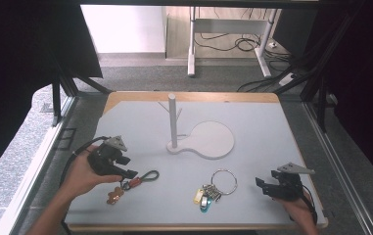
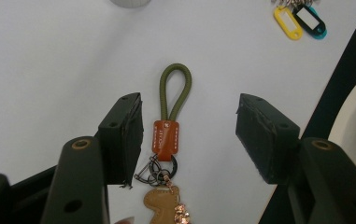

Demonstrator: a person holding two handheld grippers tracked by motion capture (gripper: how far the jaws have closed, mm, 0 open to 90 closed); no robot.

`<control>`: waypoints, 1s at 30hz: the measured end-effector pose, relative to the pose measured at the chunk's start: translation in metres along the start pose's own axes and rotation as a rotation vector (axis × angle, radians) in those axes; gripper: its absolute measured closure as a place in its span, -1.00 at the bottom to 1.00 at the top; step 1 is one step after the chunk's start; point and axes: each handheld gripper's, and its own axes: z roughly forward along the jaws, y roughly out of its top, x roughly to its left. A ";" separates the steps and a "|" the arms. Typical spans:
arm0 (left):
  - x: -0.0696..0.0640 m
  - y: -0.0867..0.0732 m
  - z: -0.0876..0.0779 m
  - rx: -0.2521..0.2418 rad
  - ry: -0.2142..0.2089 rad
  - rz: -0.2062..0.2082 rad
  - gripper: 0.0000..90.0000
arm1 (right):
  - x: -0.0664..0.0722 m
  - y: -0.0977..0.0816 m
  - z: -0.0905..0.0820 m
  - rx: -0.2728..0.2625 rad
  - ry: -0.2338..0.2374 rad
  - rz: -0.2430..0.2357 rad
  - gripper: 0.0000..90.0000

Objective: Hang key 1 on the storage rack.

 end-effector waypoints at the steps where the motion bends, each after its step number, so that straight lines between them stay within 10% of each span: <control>1: -0.001 0.001 0.002 0.012 -0.001 0.004 -0.06 | 0.000 0.000 0.000 0.000 -0.001 0.001 -0.39; 30: 0.009 0.008 0.063 0.294 -0.006 0.030 0.12 | -0.003 -0.001 -0.001 0.012 -0.015 0.010 -0.39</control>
